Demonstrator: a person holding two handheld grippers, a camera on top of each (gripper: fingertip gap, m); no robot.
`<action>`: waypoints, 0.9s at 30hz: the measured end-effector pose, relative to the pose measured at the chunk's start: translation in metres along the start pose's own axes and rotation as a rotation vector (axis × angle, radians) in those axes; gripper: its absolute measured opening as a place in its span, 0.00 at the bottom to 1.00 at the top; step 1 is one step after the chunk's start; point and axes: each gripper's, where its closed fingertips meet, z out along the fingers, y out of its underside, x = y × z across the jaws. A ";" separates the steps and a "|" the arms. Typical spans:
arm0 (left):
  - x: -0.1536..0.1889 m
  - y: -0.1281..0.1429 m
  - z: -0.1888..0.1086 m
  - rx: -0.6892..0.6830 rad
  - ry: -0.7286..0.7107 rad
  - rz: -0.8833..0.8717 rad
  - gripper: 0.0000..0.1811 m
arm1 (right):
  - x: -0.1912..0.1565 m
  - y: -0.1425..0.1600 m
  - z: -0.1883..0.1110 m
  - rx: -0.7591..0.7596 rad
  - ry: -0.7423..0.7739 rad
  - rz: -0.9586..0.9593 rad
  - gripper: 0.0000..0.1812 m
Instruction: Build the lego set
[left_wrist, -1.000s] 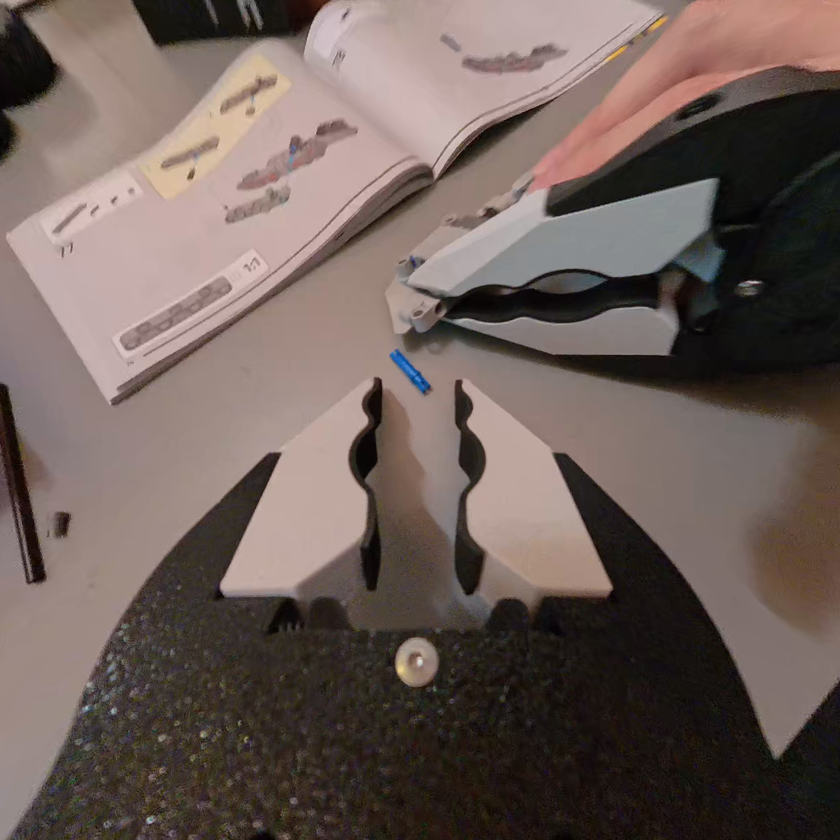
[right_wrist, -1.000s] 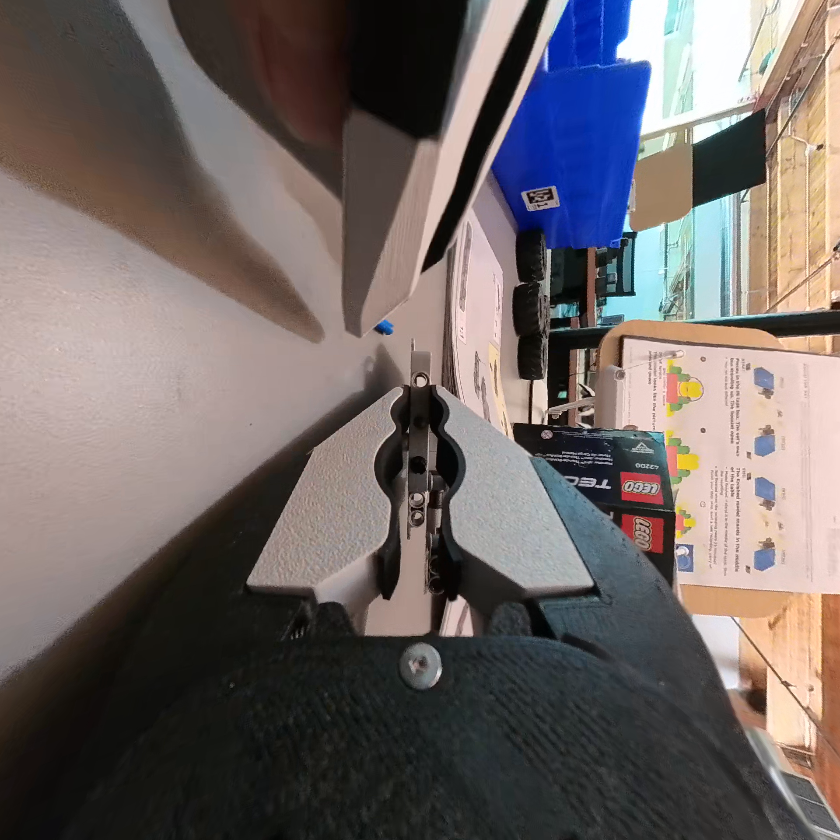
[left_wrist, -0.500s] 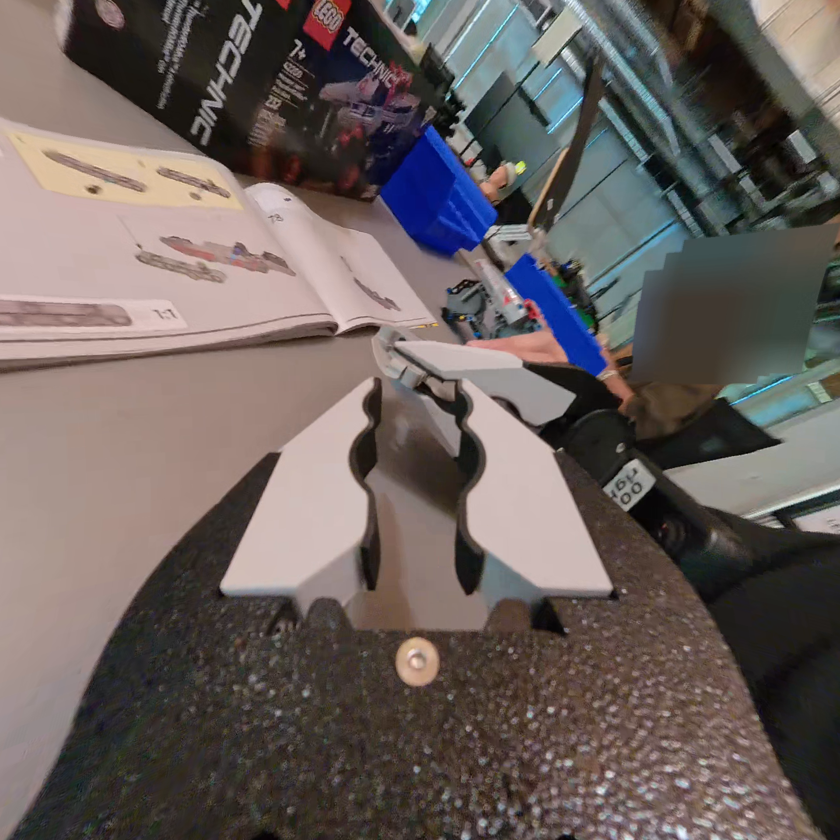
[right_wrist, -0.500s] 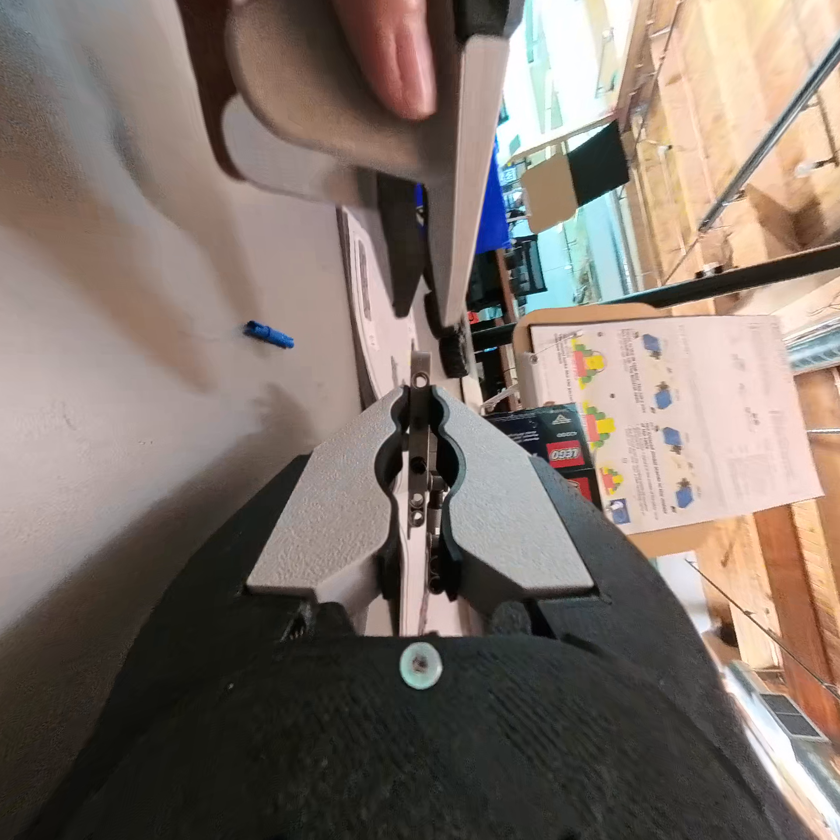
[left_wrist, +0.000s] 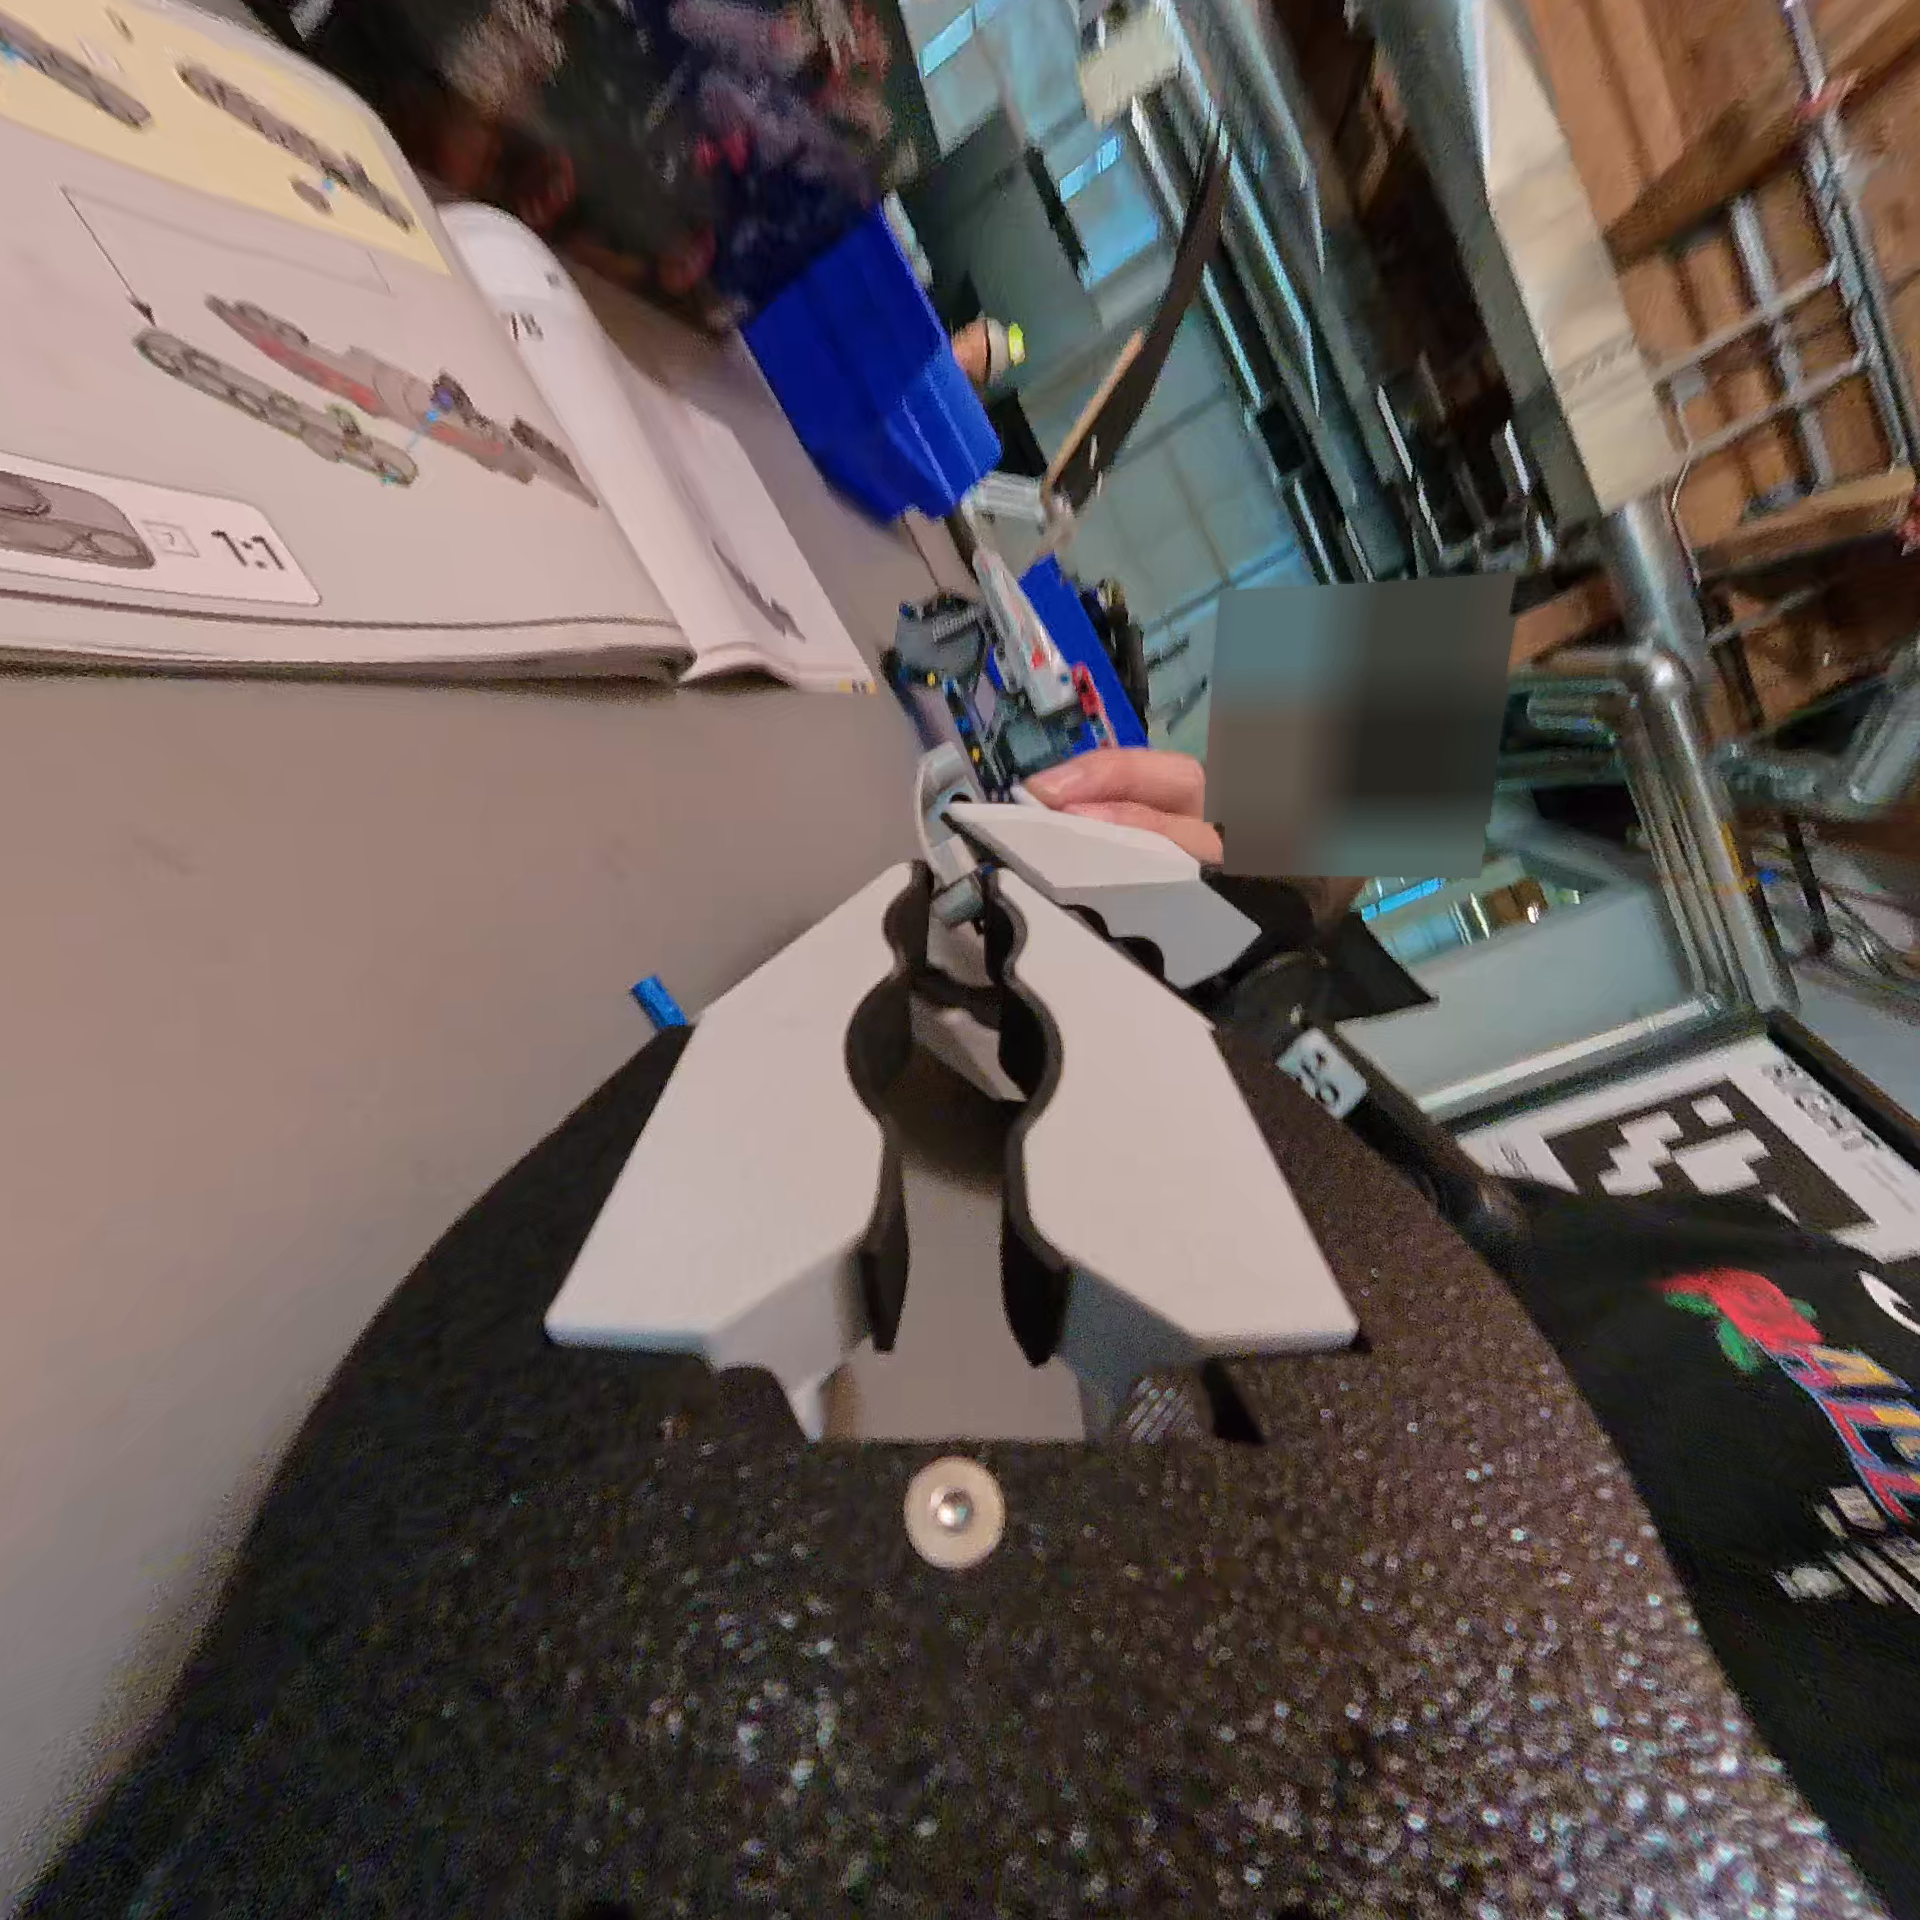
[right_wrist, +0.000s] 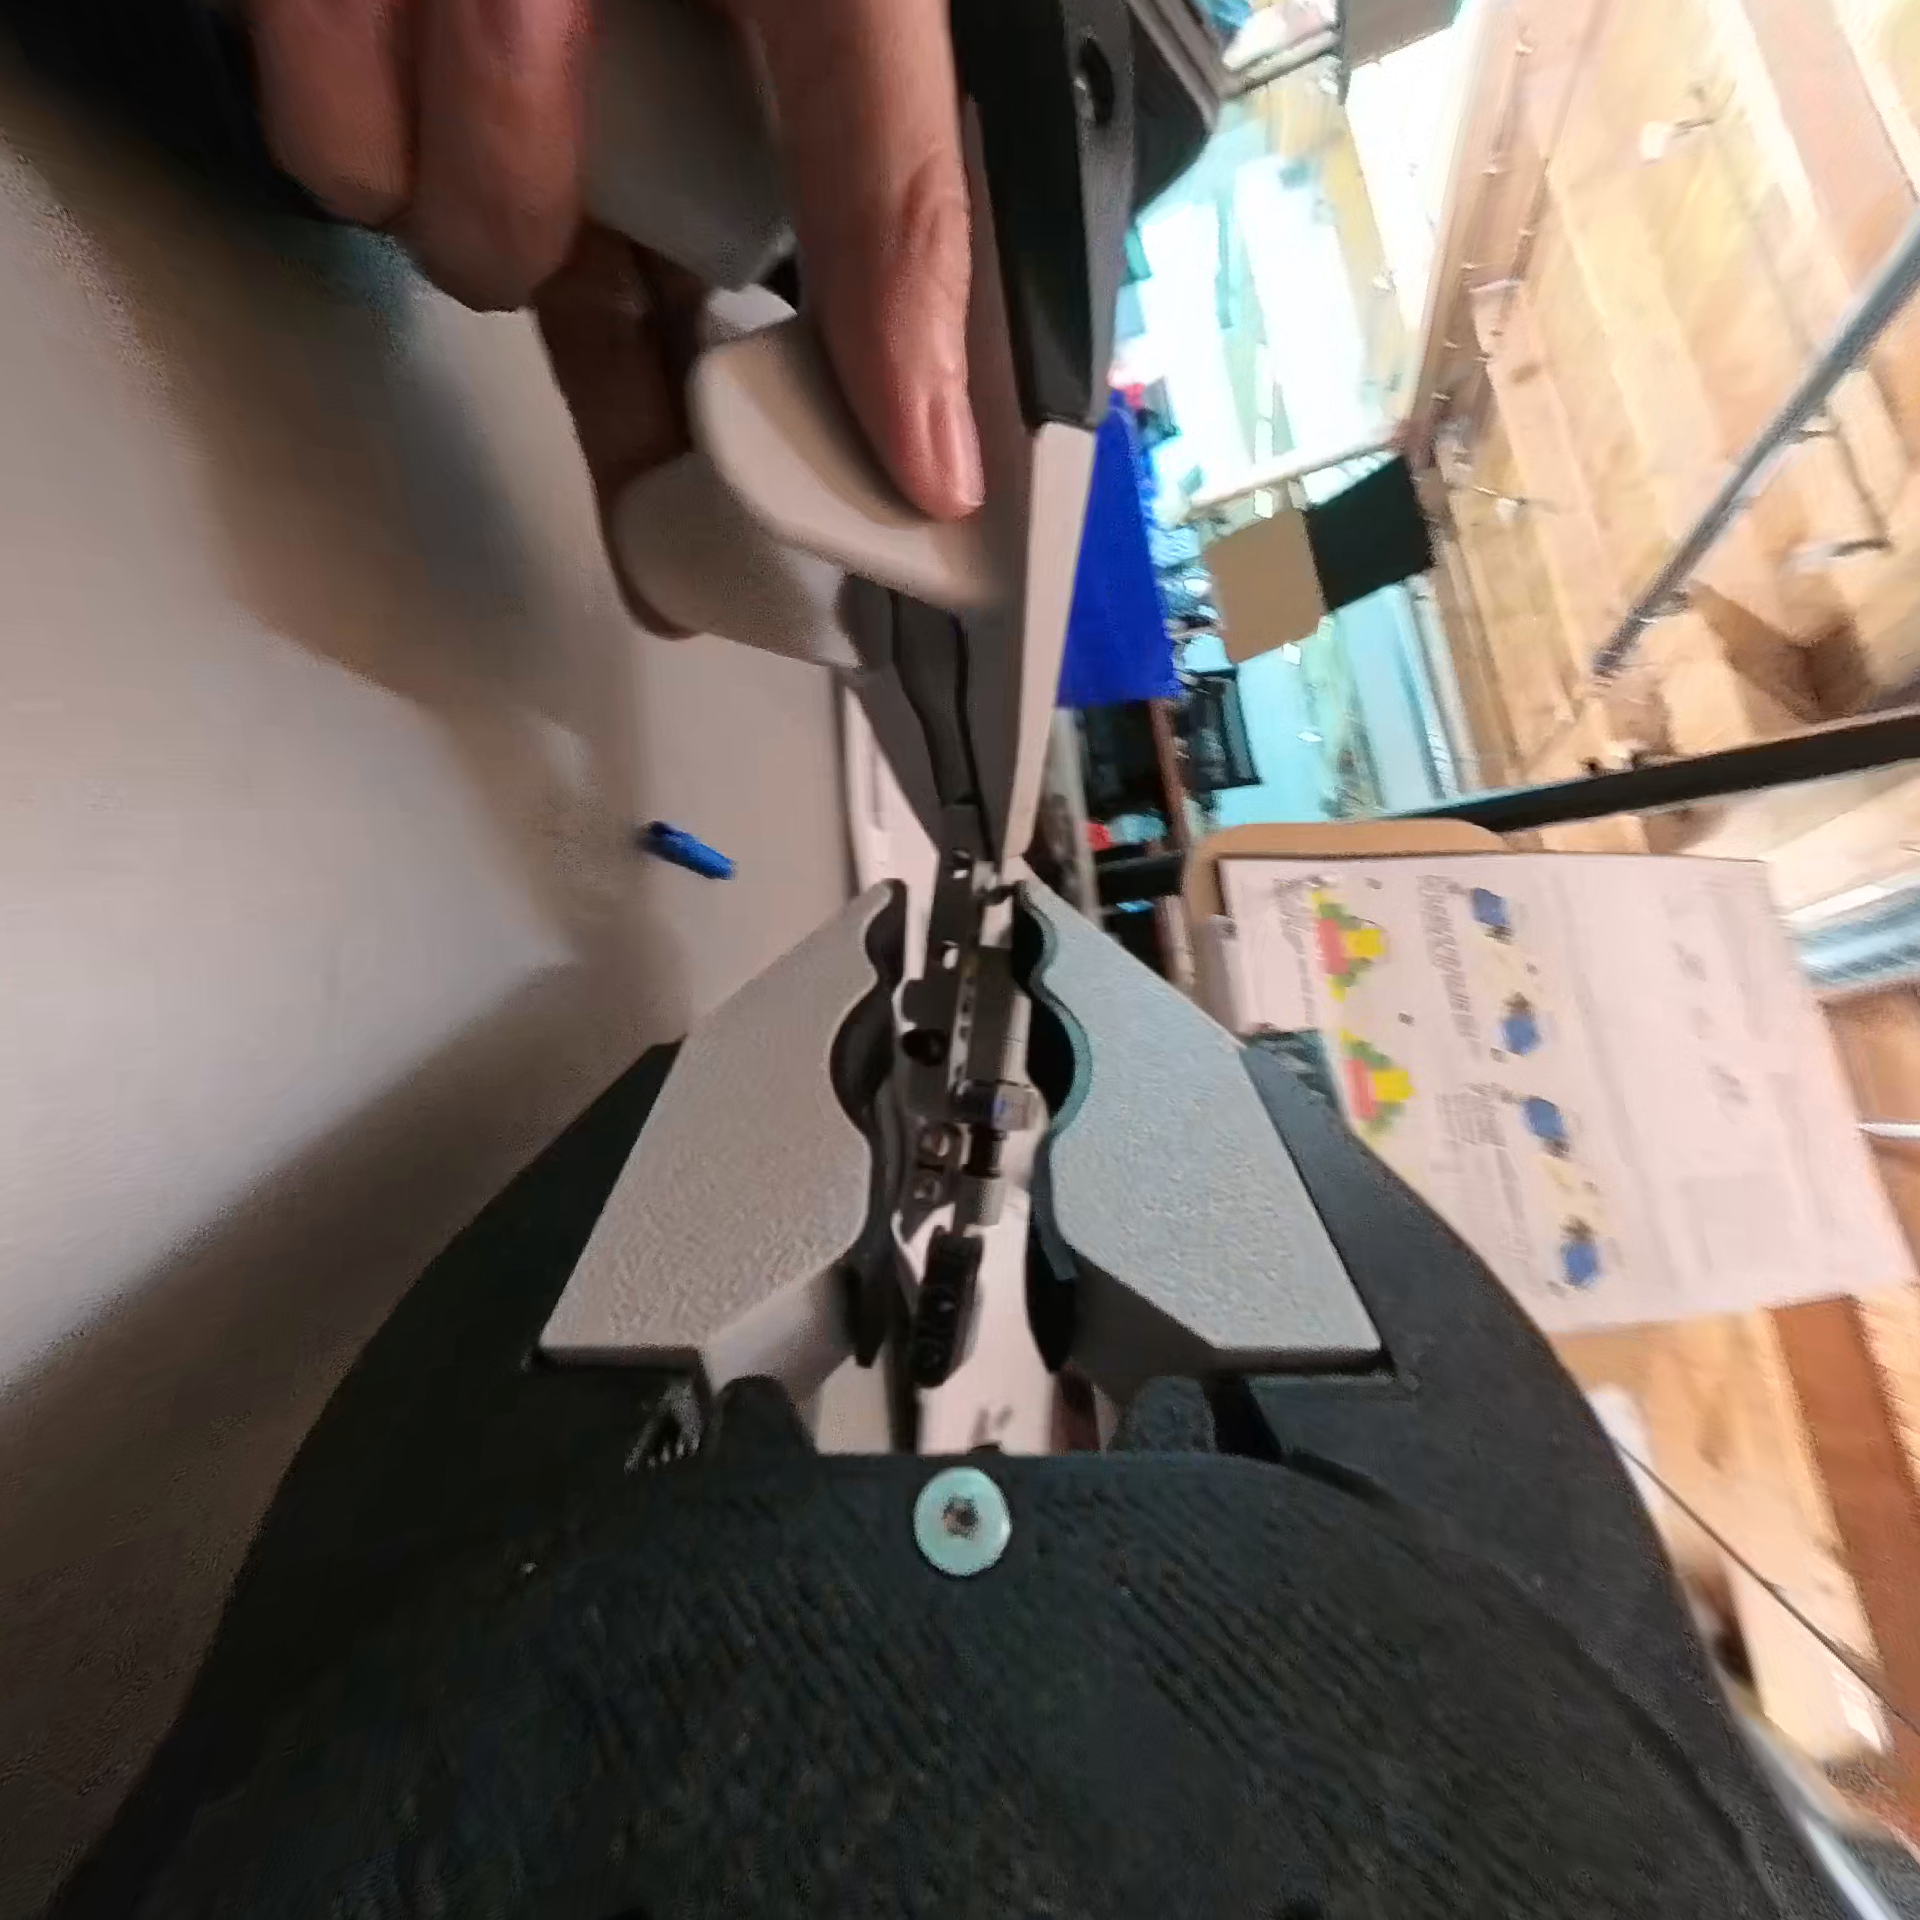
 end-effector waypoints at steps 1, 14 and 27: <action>-0.001 0.001 -0.002 -0.050 0.005 -0.004 0.04 | -0.008 -0.002 -0.001 0.030 -0.059 0.020 0.16; 0.014 0.021 0.009 -0.491 0.319 -0.021 0.04 | 0.020 0.008 -0.040 0.163 -0.815 1.514 0.27; 0.013 0.027 0.015 -0.656 0.390 0.057 0.04 | -0.008 -0.013 -0.047 0.271 -1.304 1.863 0.19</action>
